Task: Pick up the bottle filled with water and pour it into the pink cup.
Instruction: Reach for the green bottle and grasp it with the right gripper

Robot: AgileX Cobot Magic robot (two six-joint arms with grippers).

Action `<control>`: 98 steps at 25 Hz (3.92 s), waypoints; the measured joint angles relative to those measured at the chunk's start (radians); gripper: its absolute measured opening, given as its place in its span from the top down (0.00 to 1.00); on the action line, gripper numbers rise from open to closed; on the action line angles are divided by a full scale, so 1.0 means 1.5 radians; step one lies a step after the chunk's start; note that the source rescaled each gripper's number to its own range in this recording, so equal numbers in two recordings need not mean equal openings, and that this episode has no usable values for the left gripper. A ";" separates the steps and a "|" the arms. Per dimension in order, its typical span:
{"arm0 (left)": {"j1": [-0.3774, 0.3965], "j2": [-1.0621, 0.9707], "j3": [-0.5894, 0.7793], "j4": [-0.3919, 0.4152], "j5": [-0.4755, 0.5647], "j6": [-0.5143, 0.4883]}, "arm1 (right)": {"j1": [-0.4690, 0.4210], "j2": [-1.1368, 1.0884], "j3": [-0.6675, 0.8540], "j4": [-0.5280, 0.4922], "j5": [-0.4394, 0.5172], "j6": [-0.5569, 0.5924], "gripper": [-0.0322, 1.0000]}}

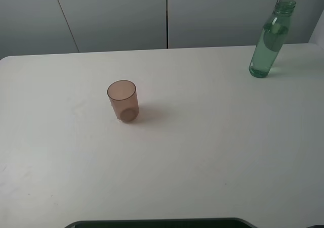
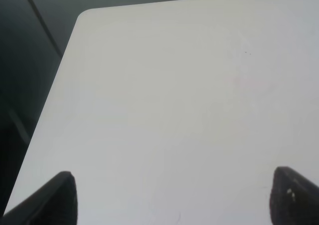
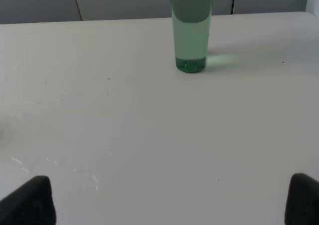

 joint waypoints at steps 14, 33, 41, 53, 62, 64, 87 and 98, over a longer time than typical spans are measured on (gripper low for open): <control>0.000 0.000 0.000 0.000 0.000 0.000 | 0.000 0.000 0.000 0.000 0.000 0.000 0.00; 0.000 0.000 0.000 0.000 0.000 0.000 | 0.000 0.000 0.000 0.000 0.000 0.000 0.00; 0.000 0.000 0.000 0.000 0.000 0.003 | 0.000 0.000 0.000 0.000 0.000 0.000 0.00; 0.000 0.000 0.000 0.000 0.000 0.003 | 0.000 0.041 -0.014 0.034 -0.100 -0.010 0.00; 0.000 0.000 0.000 0.000 0.000 0.003 | 0.000 0.215 -0.014 0.087 -0.387 -0.047 0.00; 0.000 0.000 0.000 0.000 0.000 0.003 | 0.000 0.255 -0.014 0.090 -0.438 -0.051 0.00; 0.000 0.000 0.000 0.000 0.000 0.003 | 0.105 0.731 0.127 -0.019 -1.117 0.018 0.00; 0.000 0.000 0.000 0.000 0.000 0.003 | 0.105 1.014 0.138 0.017 -1.374 0.030 0.00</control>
